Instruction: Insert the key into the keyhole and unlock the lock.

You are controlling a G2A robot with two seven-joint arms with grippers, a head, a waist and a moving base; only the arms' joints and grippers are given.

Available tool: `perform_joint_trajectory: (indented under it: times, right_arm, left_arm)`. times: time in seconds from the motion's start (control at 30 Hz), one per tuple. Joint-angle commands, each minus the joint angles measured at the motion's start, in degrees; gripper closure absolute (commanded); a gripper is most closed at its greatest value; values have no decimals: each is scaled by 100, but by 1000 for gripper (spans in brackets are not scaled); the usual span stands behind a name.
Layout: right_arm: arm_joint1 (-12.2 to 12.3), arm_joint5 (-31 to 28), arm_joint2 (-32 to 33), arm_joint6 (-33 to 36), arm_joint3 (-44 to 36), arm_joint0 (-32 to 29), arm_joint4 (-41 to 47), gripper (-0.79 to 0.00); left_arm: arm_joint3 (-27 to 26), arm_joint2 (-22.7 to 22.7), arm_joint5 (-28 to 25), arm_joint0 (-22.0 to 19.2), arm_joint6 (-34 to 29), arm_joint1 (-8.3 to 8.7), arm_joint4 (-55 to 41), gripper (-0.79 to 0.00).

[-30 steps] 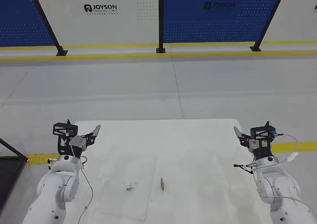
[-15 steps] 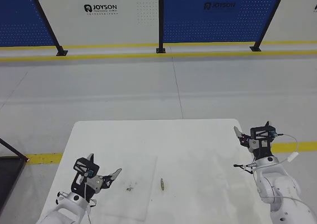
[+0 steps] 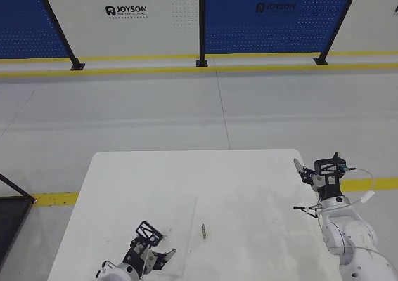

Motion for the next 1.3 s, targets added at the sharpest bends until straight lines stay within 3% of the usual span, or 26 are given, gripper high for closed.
perform_joint_trajectory:
  times: [0.0,0.2,0.37,0.43,1.0,1.27]
  right_arm:
    - [0,0,0,0,0,0,0,-785]
    - [0,0,0,0,0,0,0,-785]
    - [0,0,0,0,0,0,0,-785]
    - [0,0,0,0,0,0,0,-785]
    - [0,0,0,0,0,0,0,-785]
    - [0,0,0,0,0,0,0,-785]
  left_arm:
    - [185,245,157,-220,-172,-30,65,-785]
    - [716,680,508,-763,-637,-103,238,-785]
    - [1094,924,792,-1126,-805,-160,330,-668]
    - [1161,970,837,-1206,-839,-172,315,-526]
    - [1292,1034,1026,-1246,-830,-182,478,-372]
    - [1316,1047,1090,-1230,-792,-183,562,-265]
